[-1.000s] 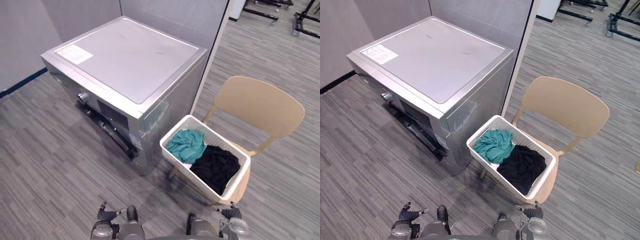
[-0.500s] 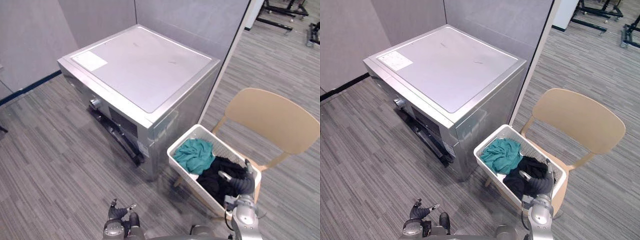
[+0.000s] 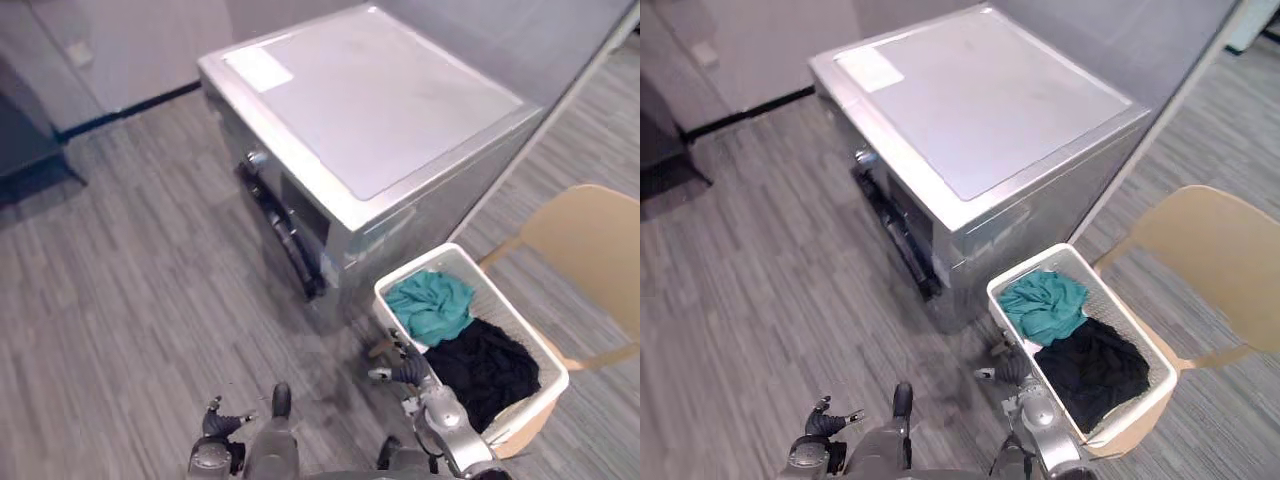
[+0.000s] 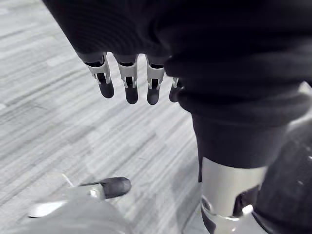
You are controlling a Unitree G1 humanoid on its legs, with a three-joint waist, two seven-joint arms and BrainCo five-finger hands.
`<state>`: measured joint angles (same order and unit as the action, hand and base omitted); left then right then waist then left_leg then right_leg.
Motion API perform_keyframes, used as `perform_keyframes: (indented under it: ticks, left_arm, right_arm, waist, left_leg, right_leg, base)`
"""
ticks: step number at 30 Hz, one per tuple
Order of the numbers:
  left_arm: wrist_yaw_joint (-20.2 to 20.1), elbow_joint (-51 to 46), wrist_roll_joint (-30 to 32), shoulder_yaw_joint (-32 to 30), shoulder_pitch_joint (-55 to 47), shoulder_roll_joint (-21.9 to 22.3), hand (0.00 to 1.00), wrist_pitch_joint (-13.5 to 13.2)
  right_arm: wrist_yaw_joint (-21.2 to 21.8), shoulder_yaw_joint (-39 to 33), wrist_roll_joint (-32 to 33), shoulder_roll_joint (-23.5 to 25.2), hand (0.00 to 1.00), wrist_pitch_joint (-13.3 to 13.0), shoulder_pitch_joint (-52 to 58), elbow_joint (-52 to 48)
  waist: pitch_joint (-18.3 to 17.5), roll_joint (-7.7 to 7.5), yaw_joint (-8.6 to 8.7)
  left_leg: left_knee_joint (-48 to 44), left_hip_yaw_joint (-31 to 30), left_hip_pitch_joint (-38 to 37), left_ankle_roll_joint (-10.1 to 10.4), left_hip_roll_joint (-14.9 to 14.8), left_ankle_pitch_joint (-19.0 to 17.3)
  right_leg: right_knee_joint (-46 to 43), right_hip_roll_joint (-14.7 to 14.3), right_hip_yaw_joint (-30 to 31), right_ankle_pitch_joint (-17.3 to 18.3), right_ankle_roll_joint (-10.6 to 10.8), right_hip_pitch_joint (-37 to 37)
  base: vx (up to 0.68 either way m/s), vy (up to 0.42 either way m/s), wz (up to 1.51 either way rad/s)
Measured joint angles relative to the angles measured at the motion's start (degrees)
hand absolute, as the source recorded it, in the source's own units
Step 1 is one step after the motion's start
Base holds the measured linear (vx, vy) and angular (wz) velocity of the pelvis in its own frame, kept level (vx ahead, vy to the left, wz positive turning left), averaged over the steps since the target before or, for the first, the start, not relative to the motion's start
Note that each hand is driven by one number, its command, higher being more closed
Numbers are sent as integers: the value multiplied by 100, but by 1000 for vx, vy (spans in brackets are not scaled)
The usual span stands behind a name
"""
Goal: Pick up the laundry basket with both hands and put the clothes into the washing machine.
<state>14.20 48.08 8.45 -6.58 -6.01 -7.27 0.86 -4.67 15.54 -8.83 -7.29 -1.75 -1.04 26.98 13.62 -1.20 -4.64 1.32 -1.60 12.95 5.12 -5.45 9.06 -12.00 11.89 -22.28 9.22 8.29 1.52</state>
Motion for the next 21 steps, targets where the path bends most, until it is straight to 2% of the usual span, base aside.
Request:
perform_keyframes:
  ticks: [4, 6, 9, 13, 15, 18, 21]
  left_arm:
    - [89, -16, -86, -82, 17, -27, 0, -23]
    - [110, -27, -190, -83, 60, -25, 0, -72]
    - [128, -37, -286, -71, 91, -13, 0, -144]
    - [215, -35, -391, -70, 71, 72, 0, -147]
    - [228, -50, -400, -71, 74, 136, 0, -151]
    - [232, -83, -451, -71, 71, 229, 0, -165]
    - [242, -159, -560, -72, 72, 229, 0, -205]
  right_arm:
    - [-36, 206, 36, 18, 0, -4, -818, 92]
    - [-184, 185, 51, 6, 0, -8, -1359, 96]
    - [-407, -125, 165, -11, 0, -17, -1791, 71]
    - [-883, -766, 144, -11, 0, 32, -2315, -40]
    - [-1041, -892, 134, -5, 0, 59, -2369, -220]
    - [-1294, -889, 137, 12, 0, 96, -2410, -314]
    - [-1337, -890, 151, 11, 0, 157, -2590, -291]
  waist:
    - [195, 1, -279]
    - [321, 44, -273]
    - [419, 70, -376]
    - [626, 56, -503]
    - [686, 53, -574]
    - [727, 13, -572]
    - [848, -41, -573]
  left_leg:
    - [-47, -268, 318, -4, 101, 104]
    - [-52, -606, 566, 7, 251, 204]
    - [91, -942, 771, 27, 379, 358]
    - [229, -1099, 920, 3, 484, 512]
    - [265, -1083, 947, -20, 490, 532]
    - [283, -1084, 1042, -90, 567, 585]
    - [283, -1084, 1106, -106, 571, 598]
  right_leg:
    - [-212, 70, -147, 49, 2, 220]
    - [-570, 207, -445, 294, 35, 408]
    - [-1007, 345, -667, 645, -1, 630]
    - [-1524, 510, -736, 948, -8, 901]
    - [-1628, 543, -729, 993, -15, 985]
    - [-1772, 629, -754, 1091, 9, 1091]
    - [-1790, 631, -743, 1099, 2, 1169]
  base:
    - [12, 3, 33]
    - [-17, -32, 79]
    - [-23, -62, 66]
    - [-31, -64, 41]
    - [-28, -50, 5]
    - [-16, -46, 14]
    - [-20, -14, 4]
